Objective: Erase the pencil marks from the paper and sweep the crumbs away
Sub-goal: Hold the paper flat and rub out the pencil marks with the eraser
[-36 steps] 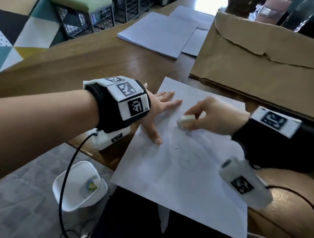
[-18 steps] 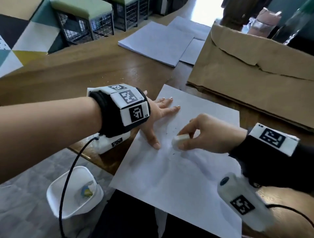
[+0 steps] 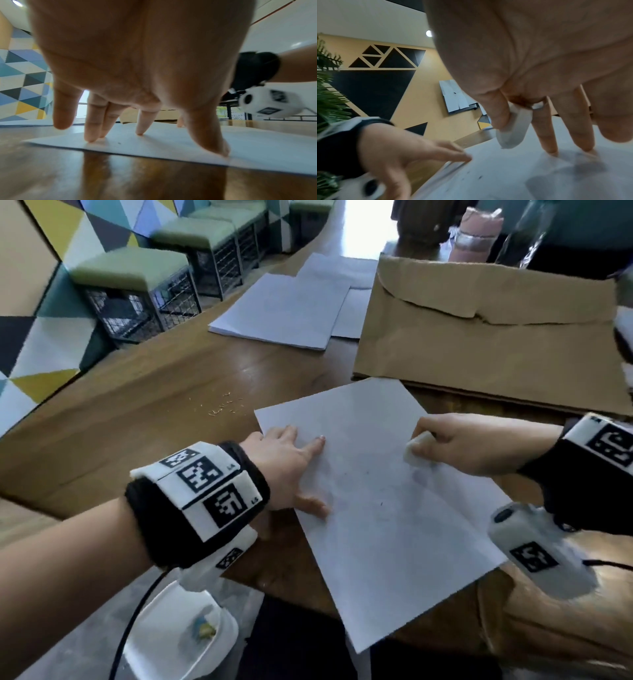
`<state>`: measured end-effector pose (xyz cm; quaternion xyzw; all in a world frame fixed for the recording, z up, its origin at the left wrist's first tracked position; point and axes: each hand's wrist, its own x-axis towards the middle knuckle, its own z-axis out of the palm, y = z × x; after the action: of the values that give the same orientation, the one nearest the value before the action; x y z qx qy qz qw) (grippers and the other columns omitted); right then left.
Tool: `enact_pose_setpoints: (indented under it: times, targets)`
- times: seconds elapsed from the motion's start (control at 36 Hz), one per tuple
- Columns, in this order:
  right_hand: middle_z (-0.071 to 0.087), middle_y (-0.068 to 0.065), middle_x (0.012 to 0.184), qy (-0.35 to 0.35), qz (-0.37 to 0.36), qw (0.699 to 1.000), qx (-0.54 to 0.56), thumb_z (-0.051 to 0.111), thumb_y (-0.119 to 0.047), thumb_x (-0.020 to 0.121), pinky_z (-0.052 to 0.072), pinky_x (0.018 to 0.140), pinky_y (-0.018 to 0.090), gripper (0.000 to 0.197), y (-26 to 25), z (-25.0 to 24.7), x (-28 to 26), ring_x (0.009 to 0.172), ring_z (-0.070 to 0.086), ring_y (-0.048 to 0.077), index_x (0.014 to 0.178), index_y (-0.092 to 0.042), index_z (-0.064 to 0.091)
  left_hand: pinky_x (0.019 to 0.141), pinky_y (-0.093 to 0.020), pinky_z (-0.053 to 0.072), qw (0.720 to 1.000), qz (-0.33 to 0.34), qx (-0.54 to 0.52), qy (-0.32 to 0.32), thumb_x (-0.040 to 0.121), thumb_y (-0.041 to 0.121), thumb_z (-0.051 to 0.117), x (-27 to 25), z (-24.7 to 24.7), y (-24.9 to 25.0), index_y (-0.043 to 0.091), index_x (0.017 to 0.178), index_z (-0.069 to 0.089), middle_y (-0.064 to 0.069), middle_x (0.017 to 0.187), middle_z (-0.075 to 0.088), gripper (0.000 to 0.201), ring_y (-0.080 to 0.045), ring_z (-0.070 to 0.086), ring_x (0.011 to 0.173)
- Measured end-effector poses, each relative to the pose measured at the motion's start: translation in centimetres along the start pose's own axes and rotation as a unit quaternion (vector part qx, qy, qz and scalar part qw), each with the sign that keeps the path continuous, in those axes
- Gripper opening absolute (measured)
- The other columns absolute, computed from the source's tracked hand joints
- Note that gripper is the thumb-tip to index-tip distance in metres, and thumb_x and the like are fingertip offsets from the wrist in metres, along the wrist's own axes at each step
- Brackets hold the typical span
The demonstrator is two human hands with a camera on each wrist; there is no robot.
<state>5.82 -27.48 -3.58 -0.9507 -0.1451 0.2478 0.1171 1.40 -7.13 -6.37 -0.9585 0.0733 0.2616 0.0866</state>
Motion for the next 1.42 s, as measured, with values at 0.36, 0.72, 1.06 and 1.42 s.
enact_pose_setpoints:
  times: [0.36, 0.72, 1.06, 1.42]
  targets:
    - [0.06, -0.003, 0.107, -0.053, -0.006, 0.993, -0.103, 0.042, -0.039, 0.094, 0.039, 0.081, 0.03, 0.014, -0.6, -1.7, 1.0, 0.096, 0.053, 0.019, 0.093, -0.027, 0.049, 0.112, -0.029, 0.021, 0.991, 0.104, 0.067, -0.046, 0.081, 0.074, 0.031, -4.4, 0.9, 1.6, 0.039, 0.146, -0.016, 0.0, 0.138, 0.017, 0.088, -0.021, 0.026, 0.13]
    - [0.056, -0.006, 0.124, -0.075, -0.088, 0.992, -0.055, 0.039, -0.032, 0.097, 0.04, 0.101, 0.036, 0.016, 0.6, 0.2, 1.7, 0.113, 0.052, 0.02, 0.106, -0.024, 0.049, 0.116, -0.029, 0.01, 0.978, 0.186, 0.024, -0.092, 0.09, 0.06, 0.034, -4.1, -1.3, 2.6, 0.052, 0.143, 0.009, 0.016, 0.15, 0.0, 0.06, -0.014, 0.01, 0.141]
    - [0.069, -0.004, 0.068, 0.03, -0.096, 0.994, 0.05, 0.064, -0.033, 0.084, 0.047, 0.061, 0.021, 0.019, 0.3, -2.1, 4.4, 0.051, 0.062, 0.008, 0.084, -0.014, 0.066, 0.12, -0.036, 0.009, 0.988, 0.123, -0.088, 0.023, 0.071, 0.052, 0.072, 3.9, -3.8, 2.4, 0.025, 0.151, -0.001, 0.009, 0.159, -0.006, 0.112, -0.015, -0.001, 0.147]
    - [0.056, 0.0, 0.045, -0.027, -0.135, 0.99, -0.036, 0.06, -0.022, 0.083, 0.044, 0.045, 0.02, 0.03, -0.8, 1.7, 1.5, 0.033, 0.049, 0.008, 0.055, -0.013, 0.053, 0.118, -0.053, 0.006, 0.99, 0.14, -0.019, -0.027, 0.067, 0.065, 0.066, 5.5, -2.5, 3.0, 0.038, 0.145, -0.02, 0.008, 0.154, -0.027, 0.12, -0.021, -0.017, 0.146]
